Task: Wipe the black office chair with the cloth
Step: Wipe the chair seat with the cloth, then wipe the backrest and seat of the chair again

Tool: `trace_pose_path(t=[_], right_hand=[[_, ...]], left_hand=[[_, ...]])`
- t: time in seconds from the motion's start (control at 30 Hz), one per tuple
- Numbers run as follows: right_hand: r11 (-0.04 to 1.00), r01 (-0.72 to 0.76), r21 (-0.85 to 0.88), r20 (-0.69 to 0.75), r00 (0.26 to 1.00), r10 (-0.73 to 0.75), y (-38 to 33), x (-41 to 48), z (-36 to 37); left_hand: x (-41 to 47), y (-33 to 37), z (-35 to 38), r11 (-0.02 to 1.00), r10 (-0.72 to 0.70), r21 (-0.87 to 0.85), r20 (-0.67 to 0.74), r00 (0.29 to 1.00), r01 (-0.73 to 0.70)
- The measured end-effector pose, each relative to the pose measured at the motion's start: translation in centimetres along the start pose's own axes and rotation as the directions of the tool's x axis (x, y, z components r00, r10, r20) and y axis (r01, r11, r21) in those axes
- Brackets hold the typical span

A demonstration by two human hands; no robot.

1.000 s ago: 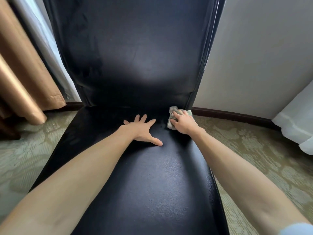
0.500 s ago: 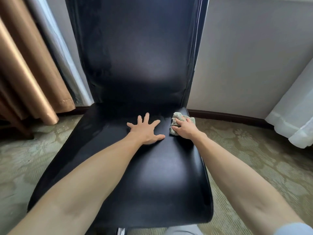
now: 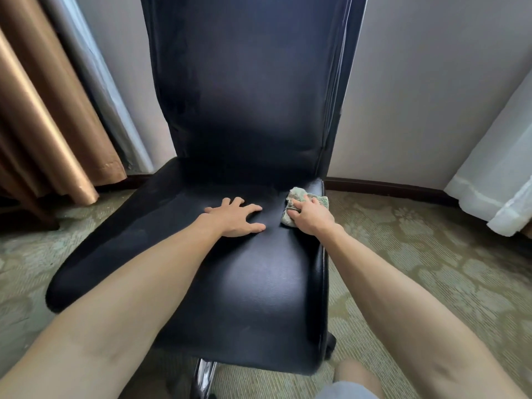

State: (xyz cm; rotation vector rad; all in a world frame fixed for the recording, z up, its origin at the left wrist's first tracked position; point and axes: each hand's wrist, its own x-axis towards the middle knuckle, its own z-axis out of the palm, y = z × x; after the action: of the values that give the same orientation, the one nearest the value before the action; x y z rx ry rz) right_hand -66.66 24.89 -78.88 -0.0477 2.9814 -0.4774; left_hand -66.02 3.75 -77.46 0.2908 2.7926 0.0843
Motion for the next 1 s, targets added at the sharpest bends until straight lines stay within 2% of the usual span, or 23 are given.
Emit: trace_pose_path(t=[0.13, 0.2, 0.27, 0.47, 0.67, 0.83, 1.0], right_hand=[[0.997, 0.028, 0.078, -0.106, 0.994, -0.020, 0.1, -0.3, 0.4], [0.984, 0.014, 0.177, -0.211, 0.977, 0.024, -0.1, -1.3, -0.1], [0.965, -0.010, 0.263, -0.242, 0.967, 0.076, -0.6, -2.7, -1.4], [0.910, -0.096, 0.404, -0.120, 0.980, 0.157, -3.6, -6.6, -8.2], [0.818, -0.203, 0.539, -0.015, 0.968, 0.250, -7.0, -10.6, -14.9], [0.590, -0.397, 0.704, 0.159, 0.896, 0.414, -8.6, -13.5, -22.3], [0.452, -0.411, 0.792, 0.216, 0.881, 0.421, -9.0, -14.7, -29.2]], left_hand=[[0.0, -0.2, 0.3, 1.000, 0.010, 0.015, -0.005, 1.000, -0.010], [-0.7, 0.2, 0.4, 0.999, 0.011, 0.052, -0.085, 0.996, -0.006], [-1.9, 1.0, -0.1, 0.993, 0.011, 0.114, -0.197, 0.980, 0.012], [-6.4, 3.7, -6.7, 0.997, -0.008, 0.069, -0.235, 0.972, 0.025], [-11.4, 4.9, -14.0, 0.999, -0.017, 0.047, -0.157, 0.987, 0.025], [-15.3, 7.4, -21.8, 1.000, 0.001, 0.028, -0.073, 0.997, 0.001], [-17.5, 9.9, -30.1, 0.998, 0.036, 0.050, -0.044, 0.998, -0.034]])
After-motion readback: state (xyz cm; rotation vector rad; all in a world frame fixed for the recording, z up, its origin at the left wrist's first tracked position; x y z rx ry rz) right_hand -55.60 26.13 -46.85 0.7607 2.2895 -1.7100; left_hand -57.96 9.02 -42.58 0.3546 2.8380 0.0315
